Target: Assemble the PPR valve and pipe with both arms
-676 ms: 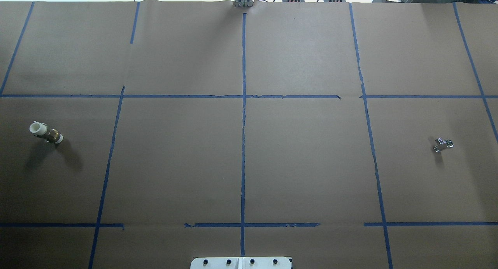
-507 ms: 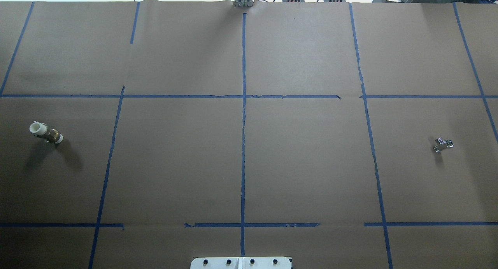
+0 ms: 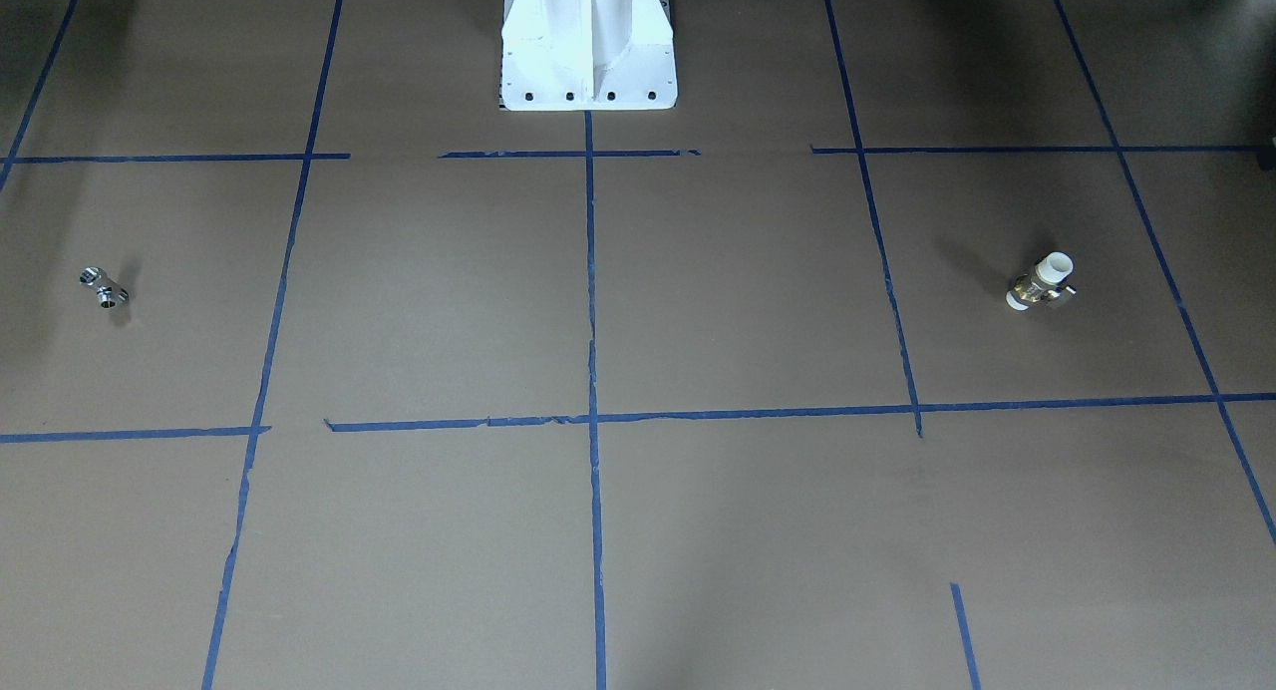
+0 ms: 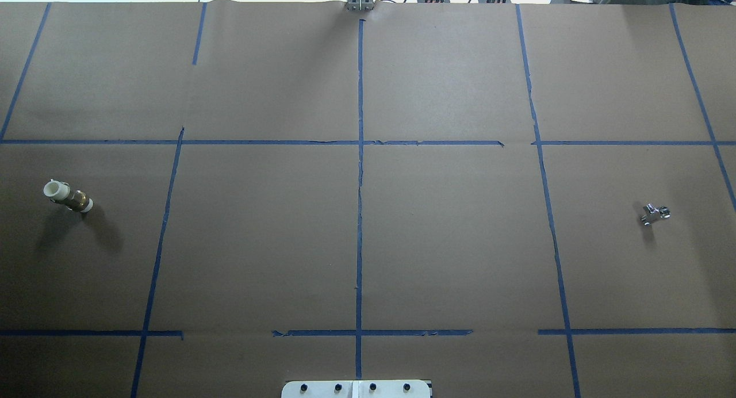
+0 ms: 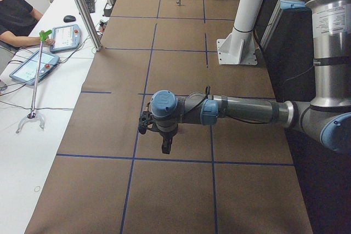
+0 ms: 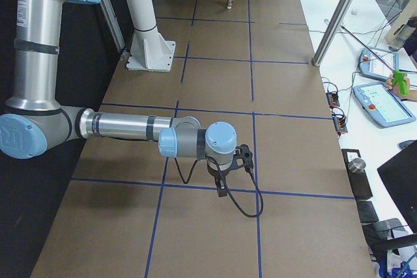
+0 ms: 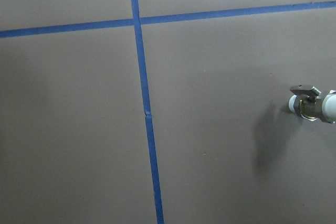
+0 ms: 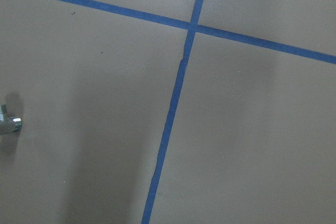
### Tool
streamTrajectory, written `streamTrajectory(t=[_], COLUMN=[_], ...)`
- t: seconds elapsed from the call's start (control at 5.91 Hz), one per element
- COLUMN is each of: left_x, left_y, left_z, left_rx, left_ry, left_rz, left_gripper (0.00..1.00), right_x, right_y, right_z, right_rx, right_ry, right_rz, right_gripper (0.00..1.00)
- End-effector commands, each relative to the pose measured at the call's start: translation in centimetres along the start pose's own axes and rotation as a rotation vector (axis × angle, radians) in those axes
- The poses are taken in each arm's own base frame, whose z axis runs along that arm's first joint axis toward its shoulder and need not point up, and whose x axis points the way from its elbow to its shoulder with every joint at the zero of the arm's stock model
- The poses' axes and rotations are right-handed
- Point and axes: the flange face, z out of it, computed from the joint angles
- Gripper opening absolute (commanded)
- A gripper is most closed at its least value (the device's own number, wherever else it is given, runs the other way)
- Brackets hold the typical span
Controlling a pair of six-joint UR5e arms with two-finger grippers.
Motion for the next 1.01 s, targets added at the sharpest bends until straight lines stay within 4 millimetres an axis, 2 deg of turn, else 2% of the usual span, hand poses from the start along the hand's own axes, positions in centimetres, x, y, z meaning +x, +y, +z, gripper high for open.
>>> streamTrajectory(t=[0.0, 0.51, 0.85], left_x=[-0.2, -0.8, 0.5], left_y=[0.0, -0.1, -0.7], left_z=[0.2, 0.8, 0.5], left_rx=[0.001, 0.028, 0.039], left_ry=[0.002, 0.002, 0.004], left_rz=[0.001, 0.039, -0.016], left_gripper=[1.00, 1.00, 1.00], right_x=[0.2, 0.3, -0.2], right_y=[0.3, 0.7, 1.1], right_z=[0.3, 0.7, 0.6], right_rx=[-0.004, -0.005, 0.038], right_ry=[-0.004, -0.031, -0.048], right_rz=[0.005, 0.001, -0.044], right_gripper=[1.00, 1.00, 1.00])
